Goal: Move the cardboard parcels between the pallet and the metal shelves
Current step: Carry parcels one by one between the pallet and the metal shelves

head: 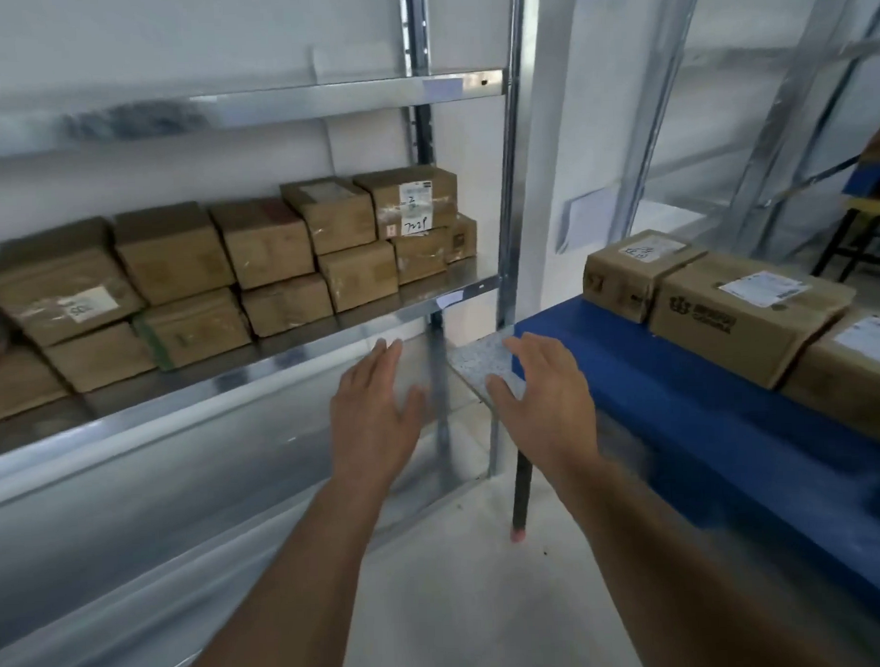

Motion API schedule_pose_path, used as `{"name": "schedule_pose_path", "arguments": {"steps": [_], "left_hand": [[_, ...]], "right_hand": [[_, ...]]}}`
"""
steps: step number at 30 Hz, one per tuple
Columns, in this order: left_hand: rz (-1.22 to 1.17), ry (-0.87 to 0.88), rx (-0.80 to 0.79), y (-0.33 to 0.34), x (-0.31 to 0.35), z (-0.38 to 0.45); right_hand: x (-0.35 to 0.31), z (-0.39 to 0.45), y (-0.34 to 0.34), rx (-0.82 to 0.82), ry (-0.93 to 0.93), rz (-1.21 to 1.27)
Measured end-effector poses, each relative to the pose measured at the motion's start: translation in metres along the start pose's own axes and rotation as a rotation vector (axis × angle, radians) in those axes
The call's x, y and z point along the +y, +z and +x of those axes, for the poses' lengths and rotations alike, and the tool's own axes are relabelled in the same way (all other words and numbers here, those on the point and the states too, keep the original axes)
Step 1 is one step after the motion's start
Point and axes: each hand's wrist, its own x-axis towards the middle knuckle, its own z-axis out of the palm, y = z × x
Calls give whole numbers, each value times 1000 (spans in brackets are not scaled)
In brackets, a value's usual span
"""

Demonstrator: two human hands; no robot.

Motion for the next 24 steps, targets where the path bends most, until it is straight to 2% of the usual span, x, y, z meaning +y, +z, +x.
{"name": "schedule_pose_path", "arguments": {"steps": [12,24], "left_hand": [[83,-102,160,-136,-137,-59],[246,-348,316,-233,-256,-98]], "right_hand": [[-167,-53,89,-107,-176,53],[-312,-70,201,-301,-405,181]]}}
